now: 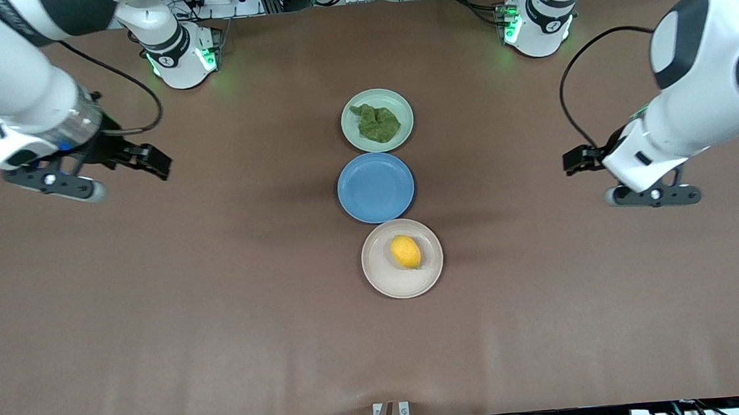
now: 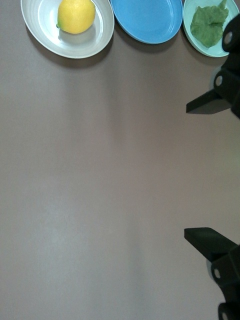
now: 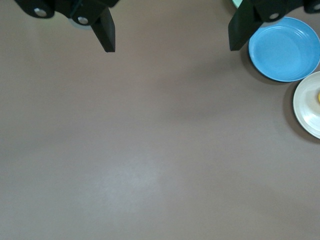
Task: Pick lemon and lettuce from plates
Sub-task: 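Move the right gripper toward the lettuce while the left gripper approaches the lemon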
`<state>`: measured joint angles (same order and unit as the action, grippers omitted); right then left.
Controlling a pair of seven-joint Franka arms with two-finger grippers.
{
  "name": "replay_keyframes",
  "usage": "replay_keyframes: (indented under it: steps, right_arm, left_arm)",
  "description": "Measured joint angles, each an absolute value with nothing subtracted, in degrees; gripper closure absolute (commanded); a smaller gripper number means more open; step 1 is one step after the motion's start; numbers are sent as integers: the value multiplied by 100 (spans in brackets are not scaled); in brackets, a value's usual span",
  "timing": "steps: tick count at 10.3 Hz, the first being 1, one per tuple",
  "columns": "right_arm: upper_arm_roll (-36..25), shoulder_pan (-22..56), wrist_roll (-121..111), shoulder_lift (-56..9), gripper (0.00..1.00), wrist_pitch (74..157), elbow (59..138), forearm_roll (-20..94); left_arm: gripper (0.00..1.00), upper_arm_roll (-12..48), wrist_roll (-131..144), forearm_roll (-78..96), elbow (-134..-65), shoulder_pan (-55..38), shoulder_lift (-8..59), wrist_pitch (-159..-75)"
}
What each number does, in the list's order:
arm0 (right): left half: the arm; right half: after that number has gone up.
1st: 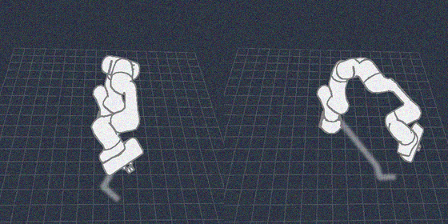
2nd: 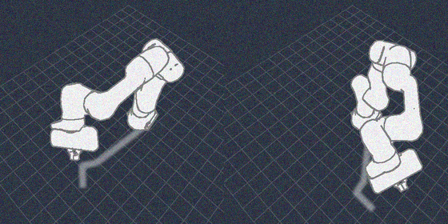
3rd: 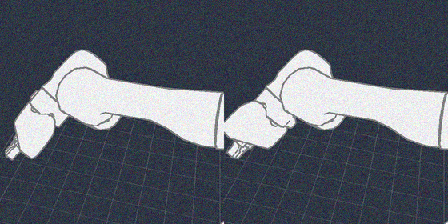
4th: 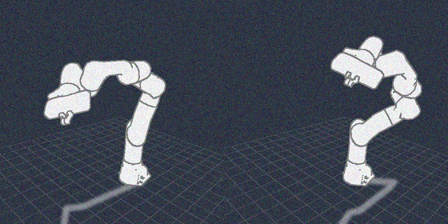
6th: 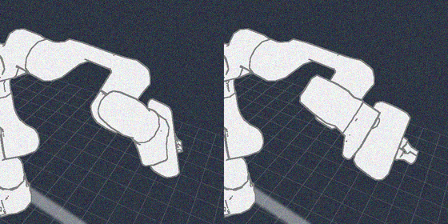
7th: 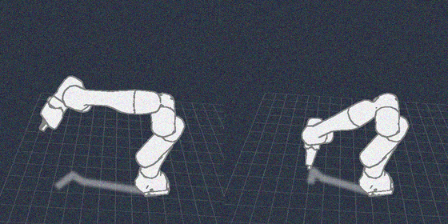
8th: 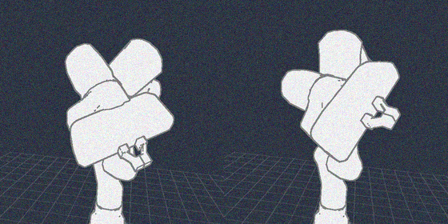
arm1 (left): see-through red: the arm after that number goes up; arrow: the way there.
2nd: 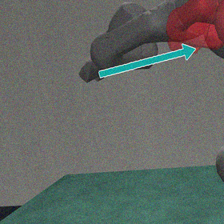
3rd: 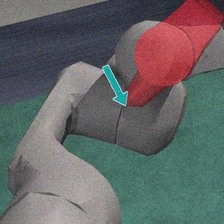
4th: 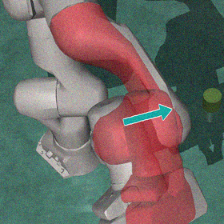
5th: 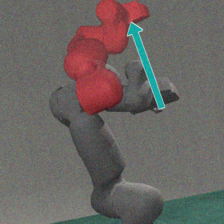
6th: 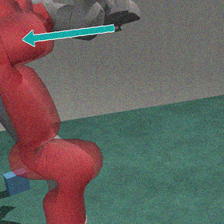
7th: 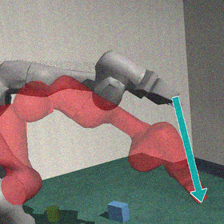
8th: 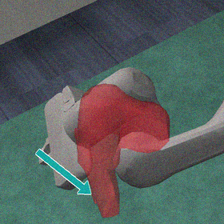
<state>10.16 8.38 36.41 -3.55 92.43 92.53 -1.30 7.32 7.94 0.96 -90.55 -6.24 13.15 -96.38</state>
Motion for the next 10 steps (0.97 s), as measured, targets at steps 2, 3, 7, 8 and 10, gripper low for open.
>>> replay_keyframes:
  steps: [2, 3, 7, 8, 10]
  right_arm:
    - [1277, 864, 3812, -455, 0, 9412, 9378, -70]
    - [1445, 888, 3986, -506, 0, 9617, 9508, -10]
    - [2069, 1336, 5509, -618, 0, 11051, 10452, 30]
    - [2264, 1431, 5920, -707, 0, 11384, 10711, 31]
    - [2441, 1749, 6723, -991, 0, 11791, 10957, 34]
  left_arm:
    - [0, 733, 794, 184, -9051, -645, 1416, -9786]
    - [0, 734, 794, 267, -9050, -668, 1462, -9859]
    - [0, 743, 1179, 415, -9039, -1033, 1699, -10351]
    - [0, 748, 1390, 415, -9030, -1165, 1785, -10506]
    - [0, 751, 1682, 415, -8982, -1424, 2018, -10845]
